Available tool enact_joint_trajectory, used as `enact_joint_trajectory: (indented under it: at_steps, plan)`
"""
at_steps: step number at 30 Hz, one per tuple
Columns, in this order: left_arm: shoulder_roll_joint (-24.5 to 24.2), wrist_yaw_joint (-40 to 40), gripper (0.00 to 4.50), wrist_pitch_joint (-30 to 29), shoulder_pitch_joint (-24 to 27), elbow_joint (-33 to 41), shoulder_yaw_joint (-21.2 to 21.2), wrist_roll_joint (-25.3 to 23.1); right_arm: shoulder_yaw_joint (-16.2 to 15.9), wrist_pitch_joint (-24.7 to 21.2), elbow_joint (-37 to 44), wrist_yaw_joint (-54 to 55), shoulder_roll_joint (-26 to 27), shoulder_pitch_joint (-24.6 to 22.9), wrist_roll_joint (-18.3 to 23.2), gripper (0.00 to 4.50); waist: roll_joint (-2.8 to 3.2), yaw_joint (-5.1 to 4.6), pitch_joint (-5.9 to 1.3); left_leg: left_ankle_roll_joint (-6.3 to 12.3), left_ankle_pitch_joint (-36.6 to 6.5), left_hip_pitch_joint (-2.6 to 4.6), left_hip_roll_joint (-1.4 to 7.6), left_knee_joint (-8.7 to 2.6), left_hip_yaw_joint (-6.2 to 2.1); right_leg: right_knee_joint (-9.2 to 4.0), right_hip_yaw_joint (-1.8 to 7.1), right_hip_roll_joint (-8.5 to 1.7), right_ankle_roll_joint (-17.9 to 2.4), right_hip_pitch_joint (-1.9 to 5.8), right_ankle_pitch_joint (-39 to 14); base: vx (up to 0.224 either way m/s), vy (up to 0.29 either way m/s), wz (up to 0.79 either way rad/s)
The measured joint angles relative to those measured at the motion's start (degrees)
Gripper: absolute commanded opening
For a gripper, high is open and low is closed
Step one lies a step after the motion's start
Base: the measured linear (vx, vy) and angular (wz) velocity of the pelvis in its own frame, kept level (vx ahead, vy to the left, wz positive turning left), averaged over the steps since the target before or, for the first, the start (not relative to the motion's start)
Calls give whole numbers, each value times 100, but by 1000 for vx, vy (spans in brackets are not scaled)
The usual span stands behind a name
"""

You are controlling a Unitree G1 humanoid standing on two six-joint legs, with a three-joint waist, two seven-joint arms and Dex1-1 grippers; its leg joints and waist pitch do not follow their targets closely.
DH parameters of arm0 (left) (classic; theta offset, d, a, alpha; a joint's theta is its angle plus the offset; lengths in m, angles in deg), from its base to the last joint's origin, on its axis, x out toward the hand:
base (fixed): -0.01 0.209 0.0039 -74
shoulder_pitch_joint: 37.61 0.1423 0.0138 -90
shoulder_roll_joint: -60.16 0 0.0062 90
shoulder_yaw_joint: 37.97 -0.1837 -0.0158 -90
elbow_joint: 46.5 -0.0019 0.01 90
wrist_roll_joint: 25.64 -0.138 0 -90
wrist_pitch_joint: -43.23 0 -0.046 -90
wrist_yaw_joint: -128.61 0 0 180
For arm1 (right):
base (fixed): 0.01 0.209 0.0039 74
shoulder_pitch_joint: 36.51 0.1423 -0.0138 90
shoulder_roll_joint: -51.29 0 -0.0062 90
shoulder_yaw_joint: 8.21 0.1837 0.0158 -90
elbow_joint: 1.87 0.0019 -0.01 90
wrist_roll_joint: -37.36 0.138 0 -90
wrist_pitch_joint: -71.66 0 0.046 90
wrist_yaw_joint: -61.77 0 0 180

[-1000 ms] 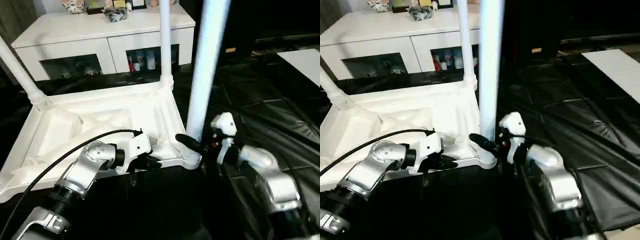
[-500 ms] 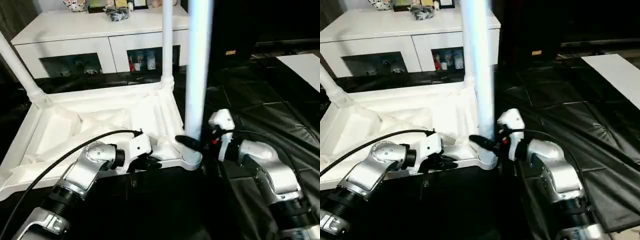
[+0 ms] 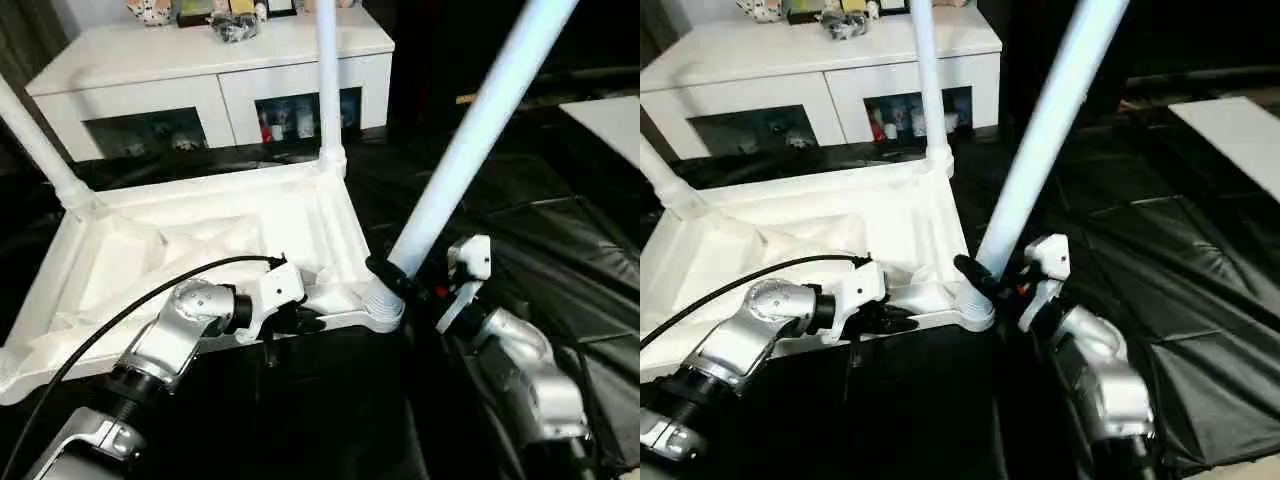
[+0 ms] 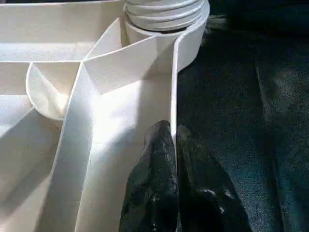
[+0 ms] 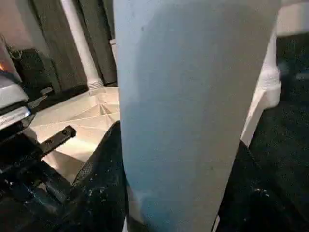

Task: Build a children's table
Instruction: Insert table leg to table base

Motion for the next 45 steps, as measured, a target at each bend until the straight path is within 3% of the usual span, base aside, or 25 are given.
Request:
enact_joint_trajectory:
  at_steps: [4, 8, 13, 20, 25, 29, 34, 41, 45]
  plan:
    - [0, -31, 0, 10, -57, -86, 0, -1, -44, 399, 4, 272, 166, -153, -192, 185, 56, -15, -7, 0, 0, -1, 0, -30, 1, -34, -3, 1, -6, 1, 12, 0, 0, 0]
    - [-2, -31, 0, 14, -58, -94, 0, -2, -117, 434, 30, 346, 182, -162, -284, 185, 78, -17, -16, 0, 0, 0, 0, -37, 3, -40, -5, 1, -6, 1, 13, 0, 0, 0]
    - [-75, -24, 0, -1, -55, -83, 0, 5, -399, -50, 10, 134, -145, 230, -398, 185, 61, -70, -13, 0, 0, 6, 0, -41, 6, -40, -5, 1, -10, 2, 19, 0, 0, 0]
    - [-136, -9, 0, -6, -8, 16, 0, 6, -610, -725, -119, -485, -560, 785, -436, 185, -100, -56, -7, 0, 2, 30, 1, -74, 17, -39, -3, 3, -9, 1, 19, 0, 0, 0]
    - [-130, -14, 0, -15, 86, 149, -1, 6, -891, -1213, -174, -994, -939, 1161, -512, 185, -246, 7, -49, -12, 11, 44, 15, -76, 29, -55, -3, 10, -6, 2, 17, 0, 0, 0]
    - [-130, -14, 0, -12, 128, 188, -1, 12, -899, -1273, -180, -1124, -994, 1176, -509, 185, -286, 15, -70, -4, 14, 51, 15, -76, 37, -61, 1, 10, -8, 2, 16, 0, 0, 0]
    - [-129, -22, 0, -20, 142, 177, -1, -2, -714, -1255, -307, -1022, -813, 1068, -382, 185, -316, 28, -85, -14, 10, 68, 21, -77, 42, -57, -1, 10, -8, 8, 16, 0, 0, 0]
    - [-136, -67, 0, -21, 141, 128, 16, -2, -33, -1219, -668, -593, -258, 853, 211, 184, -297, -6, -81, -18, 11, 85, 21, -77, 50, -55, 4, 9, -13, 17, 20, 0, 0, 0]
    - [-121, -112, 0, -5, 125, 84, 21, -2, 153, -1086, -747, -493, -157, 716, 384, 184, -277, -11, -73, -19, 11, 85, 21, -77, 51, -54, 3, 8, -19, 17, 24, 0, 0, 0]
